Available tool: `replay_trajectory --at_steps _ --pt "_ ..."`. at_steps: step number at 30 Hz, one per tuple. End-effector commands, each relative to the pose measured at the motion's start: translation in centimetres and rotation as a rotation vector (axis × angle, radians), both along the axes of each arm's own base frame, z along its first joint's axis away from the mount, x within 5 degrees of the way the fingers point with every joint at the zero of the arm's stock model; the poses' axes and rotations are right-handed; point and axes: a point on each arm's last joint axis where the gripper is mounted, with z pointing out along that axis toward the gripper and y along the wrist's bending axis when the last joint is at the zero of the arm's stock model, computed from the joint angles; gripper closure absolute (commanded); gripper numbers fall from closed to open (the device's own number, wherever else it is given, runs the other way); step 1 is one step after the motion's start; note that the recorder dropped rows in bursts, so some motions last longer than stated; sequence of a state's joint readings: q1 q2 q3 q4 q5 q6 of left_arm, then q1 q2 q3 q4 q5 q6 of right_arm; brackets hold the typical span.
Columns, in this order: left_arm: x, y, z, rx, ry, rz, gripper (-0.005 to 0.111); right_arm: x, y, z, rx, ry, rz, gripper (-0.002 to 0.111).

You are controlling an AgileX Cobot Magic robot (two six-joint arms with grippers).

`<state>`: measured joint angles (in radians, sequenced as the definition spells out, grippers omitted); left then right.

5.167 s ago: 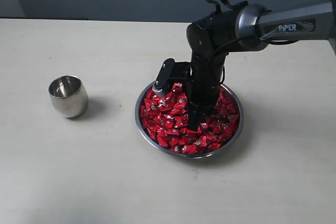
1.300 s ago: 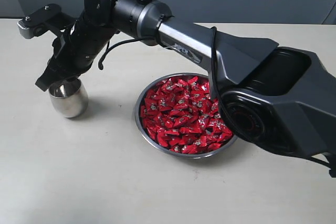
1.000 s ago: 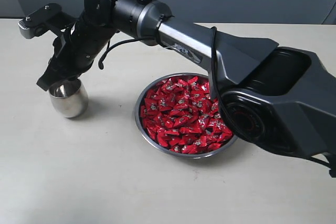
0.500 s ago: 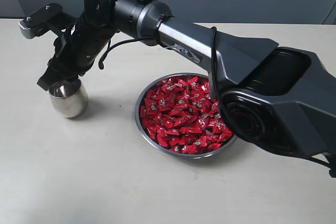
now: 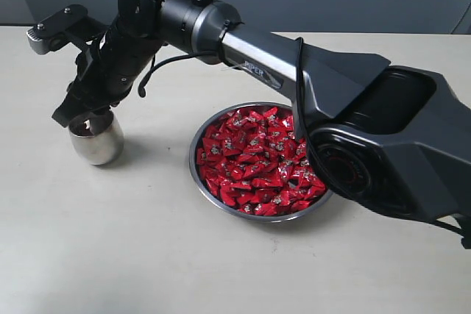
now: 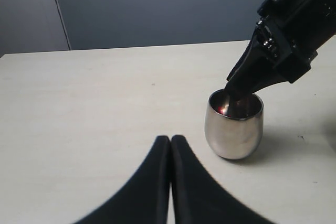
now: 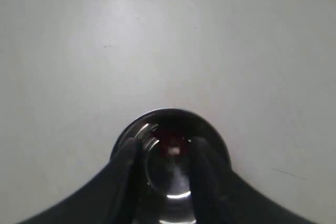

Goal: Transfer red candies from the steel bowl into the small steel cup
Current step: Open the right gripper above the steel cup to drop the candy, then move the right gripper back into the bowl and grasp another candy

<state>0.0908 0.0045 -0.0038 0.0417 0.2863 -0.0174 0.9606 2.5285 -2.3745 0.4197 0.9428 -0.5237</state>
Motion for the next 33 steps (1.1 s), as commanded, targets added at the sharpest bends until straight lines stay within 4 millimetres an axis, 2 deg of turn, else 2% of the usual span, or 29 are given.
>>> replay_trajectory --at_steps 1,8,11,12,14,16,18,21,22,26,33 --pt "0.0 0.0 -0.1 -0.002 -0.003 -0.007 0.106 0.1 0.0 0.5 0.013 -0.012 -0.007 0.062" --pt "0.0 0.0 -0.1 -0.002 -0.003 -0.007 0.106 0.1 -0.1 0.7 0.007 -0.014 -0.004 0.062" --pt "0.0 0.0 -0.1 -0.002 -0.003 -0.007 0.106 0.2 -0.4 1.5 0.016 -0.025 -0.007 0.079" --pt "0.0 0.0 -0.1 -0.002 -0.003 -0.007 0.106 0.4 -0.6 2.1 0.015 -0.044 -0.008 0.094" --pt "0.0 0.0 -0.1 -0.002 -0.003 -0.007 0.106 0.6 -0.9 2.9 0.020 -0.059 -0.015 0.109" --pt "0.0 0.0 -0.1 -0.002 -0.003 -0.007 0.106 0.9 -1.4 3.8 0.014 -0.092 -0.019 0.108" --pt "0.0 0.0 -0.1 -0.002 -0.003 -0.007 0.106 1.8 -2.5 4.8 -0.006 -0.104 -0.063 0.108" --pt "0.0 0.0 -0.1 -0.002 -0.003 -0.007 0.106 4.0 -5.2 6.2 -0.076 -0.116 -0.171 0.109" --pt "0.0 0.0 -0.1 -0.002 -0.003 -0.007 0.106 5.3 -6.7 6.8 -0.086 -0.099 -0.238 0.109" --pt "0.0 0.0 -0.1 -0.002 -0.003 -0.007 0.106 7.6 -9.7 8.1 -0.083 -0.065 -0.341 0.109" --pt "0.0 0.0 -0.1 -0.002 -0.003 -0.007 0.106 9.7 -13.2 9.0 -0.100 -0.018 -0.466 0.109"
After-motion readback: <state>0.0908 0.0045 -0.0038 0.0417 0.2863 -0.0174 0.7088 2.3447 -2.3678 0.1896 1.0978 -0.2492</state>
